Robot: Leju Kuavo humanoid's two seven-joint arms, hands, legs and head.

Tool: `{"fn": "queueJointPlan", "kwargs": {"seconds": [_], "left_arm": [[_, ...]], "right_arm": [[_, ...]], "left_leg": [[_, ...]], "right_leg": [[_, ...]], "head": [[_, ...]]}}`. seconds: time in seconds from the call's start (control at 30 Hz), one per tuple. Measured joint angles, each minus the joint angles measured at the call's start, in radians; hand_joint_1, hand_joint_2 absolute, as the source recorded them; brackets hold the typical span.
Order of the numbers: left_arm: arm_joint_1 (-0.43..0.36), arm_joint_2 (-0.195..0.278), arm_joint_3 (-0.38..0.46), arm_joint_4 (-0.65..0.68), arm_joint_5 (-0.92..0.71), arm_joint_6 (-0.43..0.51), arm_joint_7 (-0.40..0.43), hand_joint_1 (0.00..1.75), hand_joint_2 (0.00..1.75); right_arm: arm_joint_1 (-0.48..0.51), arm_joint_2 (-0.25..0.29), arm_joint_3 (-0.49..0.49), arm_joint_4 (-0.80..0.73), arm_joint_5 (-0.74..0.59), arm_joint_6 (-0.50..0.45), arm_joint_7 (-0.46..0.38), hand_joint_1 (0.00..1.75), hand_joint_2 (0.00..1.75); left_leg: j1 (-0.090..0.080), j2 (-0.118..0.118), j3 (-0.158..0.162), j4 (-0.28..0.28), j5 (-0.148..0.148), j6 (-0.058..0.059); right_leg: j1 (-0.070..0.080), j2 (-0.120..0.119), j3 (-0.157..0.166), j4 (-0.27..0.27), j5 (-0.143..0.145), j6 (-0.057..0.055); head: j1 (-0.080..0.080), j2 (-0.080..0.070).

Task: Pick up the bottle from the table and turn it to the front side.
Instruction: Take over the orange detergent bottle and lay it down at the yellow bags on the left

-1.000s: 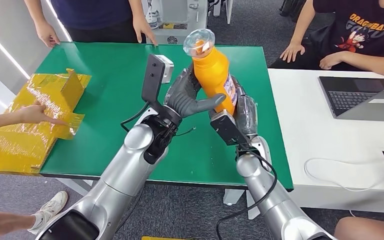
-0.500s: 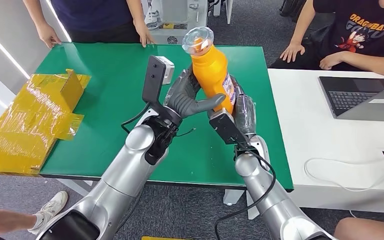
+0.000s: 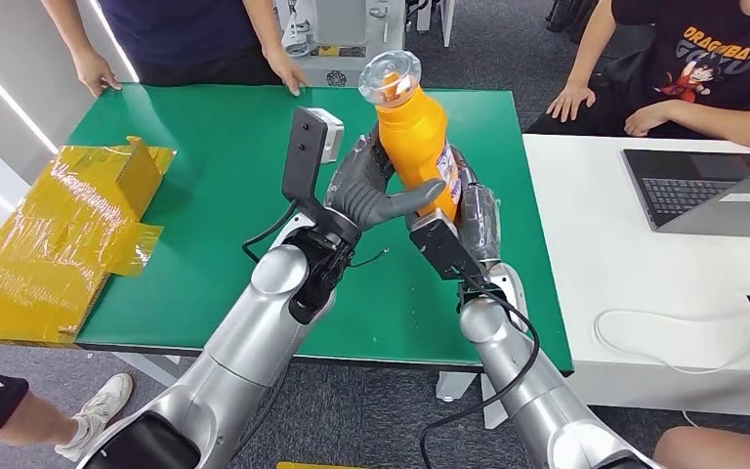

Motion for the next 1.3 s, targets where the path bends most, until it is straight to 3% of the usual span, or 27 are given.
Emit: {"fn": "queueJointPlan", "kwargs": {"seconds": [0.23, 0.8, 1.3], "left_arm": [[0.0, -0.006, 0.0, 0.003, 0.003, 0.025, -0.004, 0.0, 1.75], [-0.026, -0.016, 0.0, 0.018, 0.058, 0.116, -0.024, 0.0, 1.75], [-0.045, -0.019, -0.007, 0.039, -0.093, 0.233, -0.036, 0.0, 1.75]], "right_arm": [[-0.004, 0.005, 0.0, 0.006, -0.007, 0.007, -0.001, 1.75, 1.75], [-0.08, 0.082, -0.002, 0.13, -0.035, 0.011, -0.004, 1.75, 1.75], [-0.117, 0.109, -0.002, 0.169, -0.032, 0.037, 0.015, 1.75, 1.75]], "left_leg": [[0.0, 0.0, 0.0, 0.0, 0.0, 0.0], [0.0, 0.0, 0.0, 0.0, 0.0, 0.0], [0.0, 0.0, 0.0, 0.0, 0.0, 0.0]], "right_leg": [[0.0, 0.0, 0.0, 0.0, 0.0, 0.0], [0.0, 0.0, 0.0, 0.0, 0.0, 0.0], [0.0, 0.0, 0.0, 0.0, 0.0, 0.0]], "head": [[0.0, 0.0], [0.0, 0.0], [0.0, 0.0]]}}
